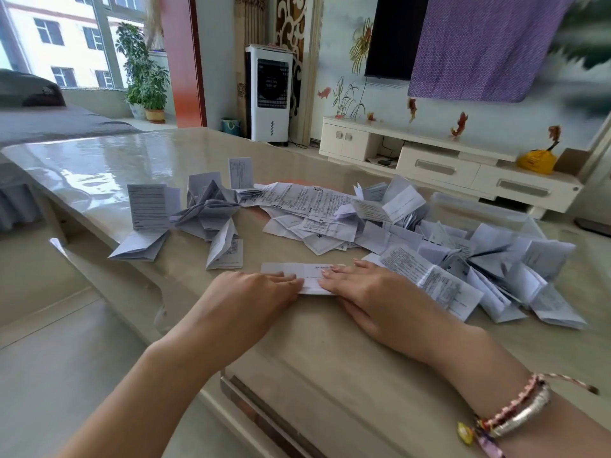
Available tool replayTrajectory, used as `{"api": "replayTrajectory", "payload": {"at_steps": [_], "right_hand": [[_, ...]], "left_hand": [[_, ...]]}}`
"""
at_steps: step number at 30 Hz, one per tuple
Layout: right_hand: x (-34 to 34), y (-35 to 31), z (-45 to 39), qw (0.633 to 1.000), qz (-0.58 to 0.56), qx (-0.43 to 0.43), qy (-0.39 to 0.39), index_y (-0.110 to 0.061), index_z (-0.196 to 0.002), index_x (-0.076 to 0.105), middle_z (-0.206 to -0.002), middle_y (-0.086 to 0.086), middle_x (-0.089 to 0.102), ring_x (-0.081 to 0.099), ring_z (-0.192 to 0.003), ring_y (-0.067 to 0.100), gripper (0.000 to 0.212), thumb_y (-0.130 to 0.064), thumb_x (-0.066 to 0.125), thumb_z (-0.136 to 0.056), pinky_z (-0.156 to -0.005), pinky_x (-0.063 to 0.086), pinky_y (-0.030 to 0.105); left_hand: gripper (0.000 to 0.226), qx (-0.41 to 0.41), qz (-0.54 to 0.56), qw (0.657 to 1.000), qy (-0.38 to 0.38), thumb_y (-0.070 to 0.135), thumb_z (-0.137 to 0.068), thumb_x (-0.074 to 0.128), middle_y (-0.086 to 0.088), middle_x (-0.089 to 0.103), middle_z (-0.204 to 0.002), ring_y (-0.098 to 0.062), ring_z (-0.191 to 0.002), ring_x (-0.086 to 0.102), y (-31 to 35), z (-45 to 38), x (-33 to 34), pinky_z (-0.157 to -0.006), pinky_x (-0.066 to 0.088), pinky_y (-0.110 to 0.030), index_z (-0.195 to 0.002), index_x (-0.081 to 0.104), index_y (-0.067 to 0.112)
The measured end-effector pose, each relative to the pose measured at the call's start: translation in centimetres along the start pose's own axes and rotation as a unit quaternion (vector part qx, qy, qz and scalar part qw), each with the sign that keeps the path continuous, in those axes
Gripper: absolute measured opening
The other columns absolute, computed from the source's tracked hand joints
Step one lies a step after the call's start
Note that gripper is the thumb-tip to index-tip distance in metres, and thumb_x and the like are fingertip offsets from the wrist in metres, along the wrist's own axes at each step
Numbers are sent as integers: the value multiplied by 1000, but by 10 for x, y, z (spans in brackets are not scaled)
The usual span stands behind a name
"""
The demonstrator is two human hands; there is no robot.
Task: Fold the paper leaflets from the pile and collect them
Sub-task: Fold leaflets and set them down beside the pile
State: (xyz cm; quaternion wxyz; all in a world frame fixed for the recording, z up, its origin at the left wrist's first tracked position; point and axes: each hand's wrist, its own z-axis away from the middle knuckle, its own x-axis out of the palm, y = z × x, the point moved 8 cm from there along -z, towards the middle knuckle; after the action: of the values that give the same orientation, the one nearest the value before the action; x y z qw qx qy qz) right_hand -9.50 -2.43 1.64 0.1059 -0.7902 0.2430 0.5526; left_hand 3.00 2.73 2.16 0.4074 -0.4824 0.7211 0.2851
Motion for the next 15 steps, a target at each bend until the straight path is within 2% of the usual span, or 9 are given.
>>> {"api": "replayTrajectory", "payload": {"at_steps": [2,3,4,6,7,9,12,13,15], "right_hand": [[-4,2,0,1000,-11,10,15,-16,-115,69,-110,0,72,68,-102,20,40,-6,51,-80,-102,42,35],[-6,4,0,999,-10,28,19,-17,-115,69,-104,0,74,70,-96,24,44,-3,51,-76,-98,49,36],[-9,5,0,999,4,43,31,-19,-114,70,-99,-1,75,71,-91,27,48,-2,51,-73,-88,56,35],[-16,3,1,997,15,50,61,-21,-110,71,-94,-3,75,72,-86,29,44,-7,51,-74,-70,58,33],[-17,0,2,997,-8,50,66,-22,-109,71,-94,-3,75,72,-87,29,38,-12,49,-81,-71,58,33],[-20,-2,2,992,-86,47,83,-23,-107,72,-96,-4,75,71,-90,22,30,-26,46,-91,-87,55,33],[-27,1,2,980,-162,32,111,-20,-101,73,-96,-5,75,68,-95,8,19,-21,59,-89,-99,46,32],[-29,0,2,983,-139,23,114,-19,-99,73,-93,-6,74,69,-90,9,18,-19,60,-88,-98,45,31],[-31,-6,0,992,-52,-2,116,-19,-98,73,-85,-5,74,68,-77,14,20,-21,54,-90,-91,46,31]], "left_hand": [[36,0,-16,1000,13,15,-70,71,13,73,-99,-12,-73,71,-2,1,-4,-41,48,-18,-104,74,26],[43,-10,-19,1000,17,9,-65,76,12,73,-100,-15,-68,71,-5,2,-5,-38,46,-18,-106,74,25],[48,-21,-23,999,23,6,-62,75,11,73,-101,-17,-65,70,-9,1,-5,-37,45,-18,-107,73,25],[53,-50,-25,998,29,4,-58,73,11,74,-97,-18,-62,70,-15,1,-5,-38,42,-17,-107,73,25],[56,-66,-19,997,25,2,-57,76,10,74,-97,-19,-64,70,-18,2,-3,-40,42,-18,-108,73,25],[58,-96,28,995,13,0,-64,76,7,71,-109,-21,-84,71,-23,2,3,-56,51,-22,-116,70,25],[51,-104,68,992,10,-1,-81,62,6,59,-132,-20,-120,58,-25,0,12,-90,51,-30,-123,65,27],[46,-90,63,994,18,3,-81,63,3,60,-133,-23,-123,56,-21,-3,11,-93,51,-35,-120,68,28],[31,-88,66,992,56,27,-81,63,5,62,-121,-23,-109,53,-15,-6,5,-86,52,-36,-110,72,29]]}}
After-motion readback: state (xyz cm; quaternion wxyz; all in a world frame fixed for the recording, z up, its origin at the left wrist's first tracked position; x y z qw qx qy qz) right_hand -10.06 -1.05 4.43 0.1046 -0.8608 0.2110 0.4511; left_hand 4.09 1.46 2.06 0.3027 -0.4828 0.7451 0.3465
